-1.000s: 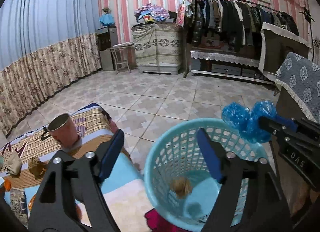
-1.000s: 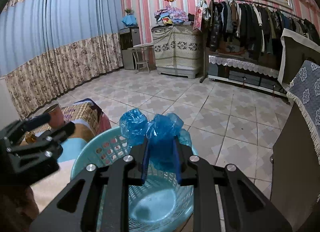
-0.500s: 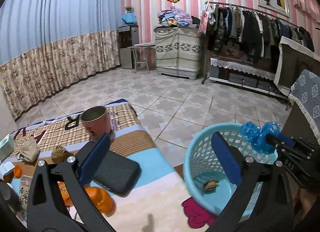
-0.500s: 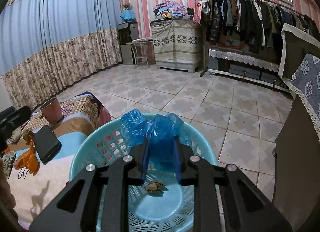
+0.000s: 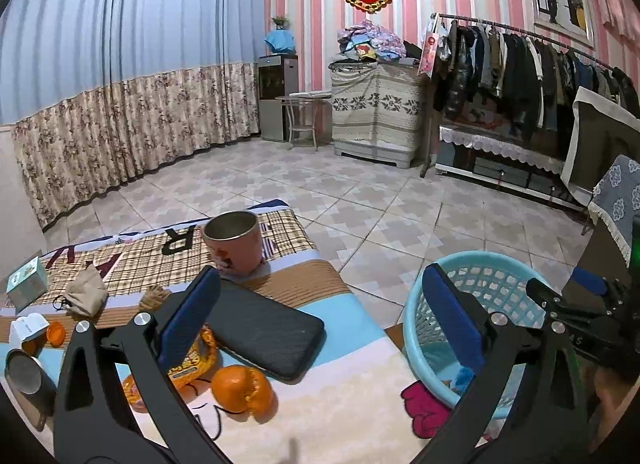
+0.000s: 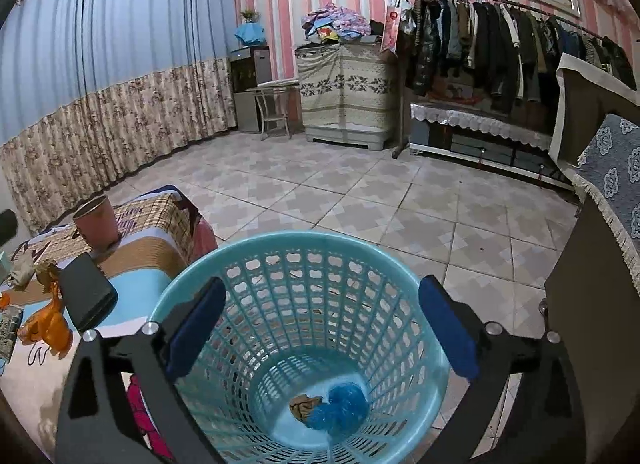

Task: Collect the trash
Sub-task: 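Open both tools to drop the cloth and bag into the basket, then grasp the black cup with the left tool while the right tool grasps the orange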

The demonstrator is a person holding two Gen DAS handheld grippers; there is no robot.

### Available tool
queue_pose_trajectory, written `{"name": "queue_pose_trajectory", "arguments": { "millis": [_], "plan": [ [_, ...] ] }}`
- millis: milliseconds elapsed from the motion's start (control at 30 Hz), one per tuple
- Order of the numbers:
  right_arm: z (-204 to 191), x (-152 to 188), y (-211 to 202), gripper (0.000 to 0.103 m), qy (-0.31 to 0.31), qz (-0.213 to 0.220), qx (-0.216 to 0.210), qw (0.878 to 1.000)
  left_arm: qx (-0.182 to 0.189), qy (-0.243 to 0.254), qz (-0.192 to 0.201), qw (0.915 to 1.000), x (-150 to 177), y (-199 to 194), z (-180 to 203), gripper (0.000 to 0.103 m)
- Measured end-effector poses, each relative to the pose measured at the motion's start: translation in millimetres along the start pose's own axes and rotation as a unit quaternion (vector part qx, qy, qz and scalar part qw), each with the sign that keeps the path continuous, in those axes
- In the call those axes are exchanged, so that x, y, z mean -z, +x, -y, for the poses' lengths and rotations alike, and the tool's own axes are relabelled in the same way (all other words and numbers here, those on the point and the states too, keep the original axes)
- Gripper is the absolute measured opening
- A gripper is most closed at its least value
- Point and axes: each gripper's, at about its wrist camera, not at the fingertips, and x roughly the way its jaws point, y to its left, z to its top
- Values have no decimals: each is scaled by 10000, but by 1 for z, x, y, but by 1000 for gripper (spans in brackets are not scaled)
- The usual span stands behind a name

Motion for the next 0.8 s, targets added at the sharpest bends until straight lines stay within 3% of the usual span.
{"name": "queue_pose_trajectory", "arguments": {
  "millis": [467,800],
  "plan": [
    [-24,-4,-31,99,-52,264,-147,9995,-276,-126,33,9995,11,-32,-39,98],
    [-93,4,-57,99,-203,450,-672,9965,-832,-261,-62,9962,35,-61,-106,98]
  ]
}}
